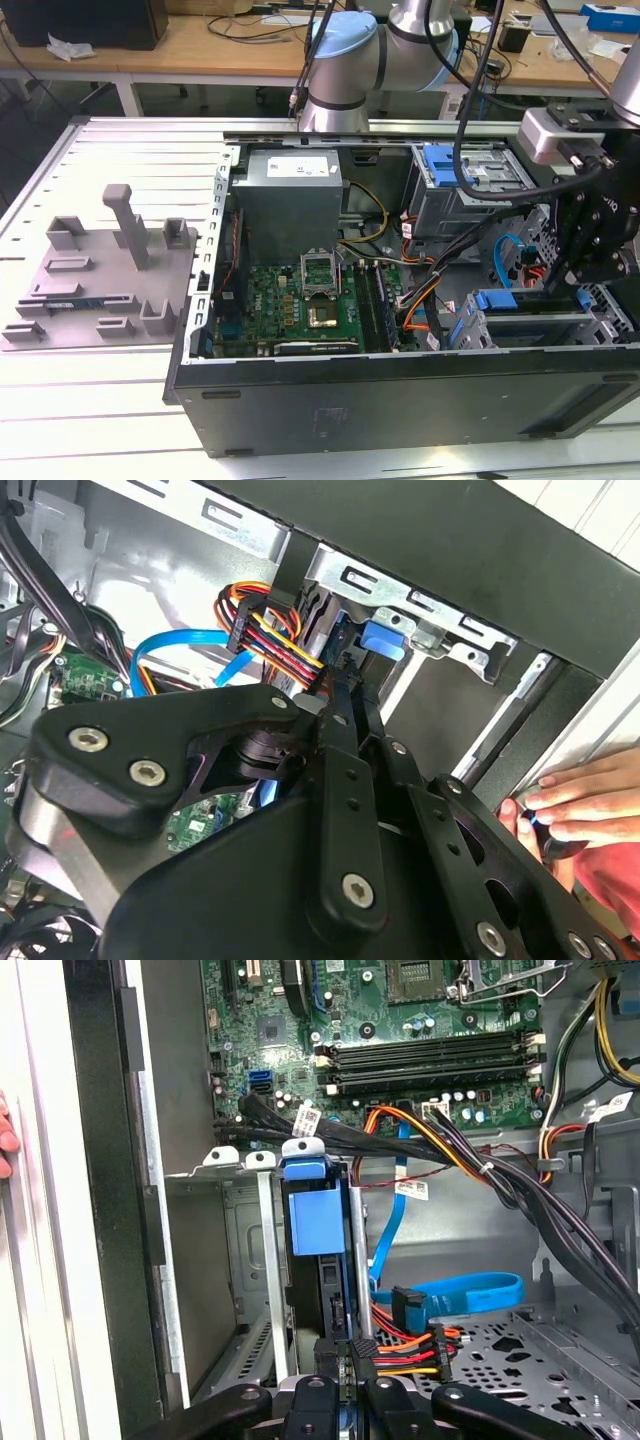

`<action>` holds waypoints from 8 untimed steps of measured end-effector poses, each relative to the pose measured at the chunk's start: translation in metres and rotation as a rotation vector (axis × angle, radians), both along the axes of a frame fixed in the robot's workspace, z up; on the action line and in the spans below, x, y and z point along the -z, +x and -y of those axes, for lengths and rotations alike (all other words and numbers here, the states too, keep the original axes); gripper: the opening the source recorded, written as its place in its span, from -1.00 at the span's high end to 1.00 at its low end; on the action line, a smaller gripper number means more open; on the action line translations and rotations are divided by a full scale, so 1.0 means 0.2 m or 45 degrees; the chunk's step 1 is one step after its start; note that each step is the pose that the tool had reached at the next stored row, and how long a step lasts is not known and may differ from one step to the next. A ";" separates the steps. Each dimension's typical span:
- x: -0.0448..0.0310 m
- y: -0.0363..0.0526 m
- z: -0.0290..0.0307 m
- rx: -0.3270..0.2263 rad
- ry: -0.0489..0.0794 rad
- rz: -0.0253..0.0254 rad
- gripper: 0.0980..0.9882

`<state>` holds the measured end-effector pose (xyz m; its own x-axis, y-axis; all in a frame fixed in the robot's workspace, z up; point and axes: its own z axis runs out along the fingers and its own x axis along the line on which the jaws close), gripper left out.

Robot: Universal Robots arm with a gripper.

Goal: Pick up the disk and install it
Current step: 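Insert the first disk wire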

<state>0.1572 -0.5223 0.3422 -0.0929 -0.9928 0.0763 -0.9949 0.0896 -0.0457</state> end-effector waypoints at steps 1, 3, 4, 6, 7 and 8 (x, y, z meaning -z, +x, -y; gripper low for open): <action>0.001 0.000 0.001 0.000 0.000 0.0000 0.84; 0.004 0.000 0.002 0.000 0.001 0.0000 0.84; 0.006 0.000 0.003 0.000 0.002 -0.0001 0.84; 0.007 0.000 0.004 0.000 0.003 -0.0001 0.84; 0.007 0.000 0.004 0.000 0.003 0.0000 0.84; 0.007 0.000 0.004 0.000 0.003 -0.0001 0.84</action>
<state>0.1572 -0.5231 0.3409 -0.0929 -0.9929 0.0740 -0.9949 0.0897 -0.0454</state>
